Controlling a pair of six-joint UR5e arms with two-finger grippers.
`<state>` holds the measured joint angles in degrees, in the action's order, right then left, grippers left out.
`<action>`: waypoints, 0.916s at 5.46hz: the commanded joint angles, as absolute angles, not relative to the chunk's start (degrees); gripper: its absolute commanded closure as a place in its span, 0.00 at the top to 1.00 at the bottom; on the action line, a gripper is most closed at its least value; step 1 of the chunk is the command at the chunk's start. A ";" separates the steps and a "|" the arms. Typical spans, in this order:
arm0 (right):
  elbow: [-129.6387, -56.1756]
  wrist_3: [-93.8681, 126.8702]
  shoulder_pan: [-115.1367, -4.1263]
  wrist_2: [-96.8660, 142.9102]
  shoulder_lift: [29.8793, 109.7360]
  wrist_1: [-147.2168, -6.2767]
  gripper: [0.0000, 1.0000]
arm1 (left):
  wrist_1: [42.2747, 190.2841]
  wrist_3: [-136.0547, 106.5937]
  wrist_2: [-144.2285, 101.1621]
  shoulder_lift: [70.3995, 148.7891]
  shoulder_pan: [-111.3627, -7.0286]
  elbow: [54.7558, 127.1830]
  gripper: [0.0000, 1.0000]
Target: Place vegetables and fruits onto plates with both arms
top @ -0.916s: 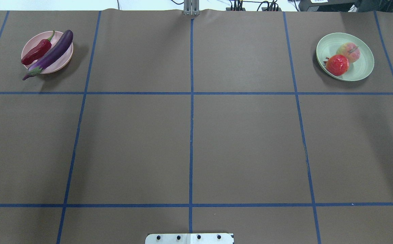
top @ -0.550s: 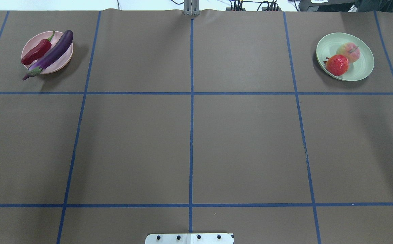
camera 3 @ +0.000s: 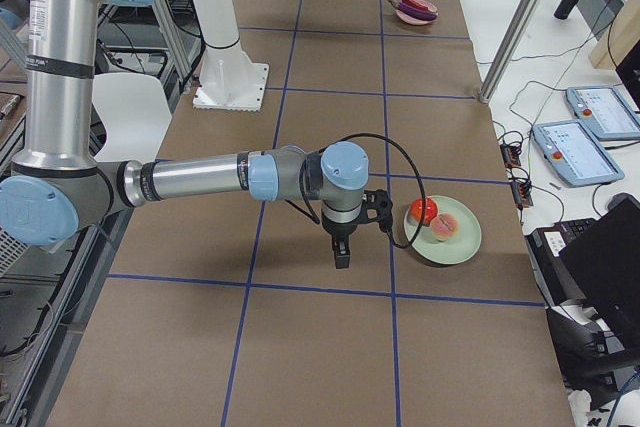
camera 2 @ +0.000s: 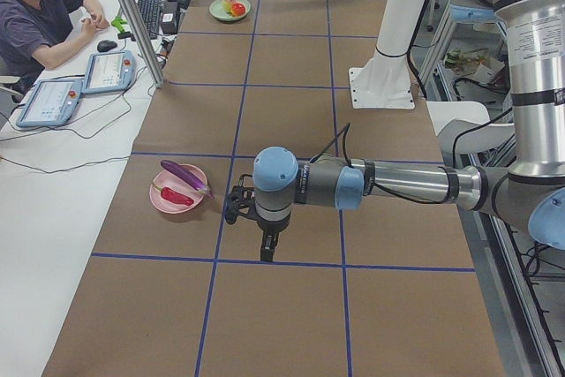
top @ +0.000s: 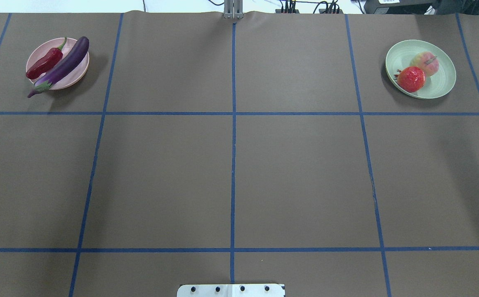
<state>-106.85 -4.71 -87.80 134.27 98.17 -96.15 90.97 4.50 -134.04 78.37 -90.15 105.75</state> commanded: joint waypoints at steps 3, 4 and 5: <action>-106.61 -5.01 -87.80 134.12 98.26 -96.15 1.00 | 90.97 4.57 -134.38 78.40 -90.09 106.08 1.00; -106.70 -4.92 -87.80 134.12 98.26 -96.07 1.00 | 91.05 4.57 -134.30 78.49 -90.00 105.82 1.00; -106.70 -4.92 -87.80 134.03 98.26 -96.06 1.00 | 90.97 4.57 -134.30 78.49 -90.00 106.78 1.00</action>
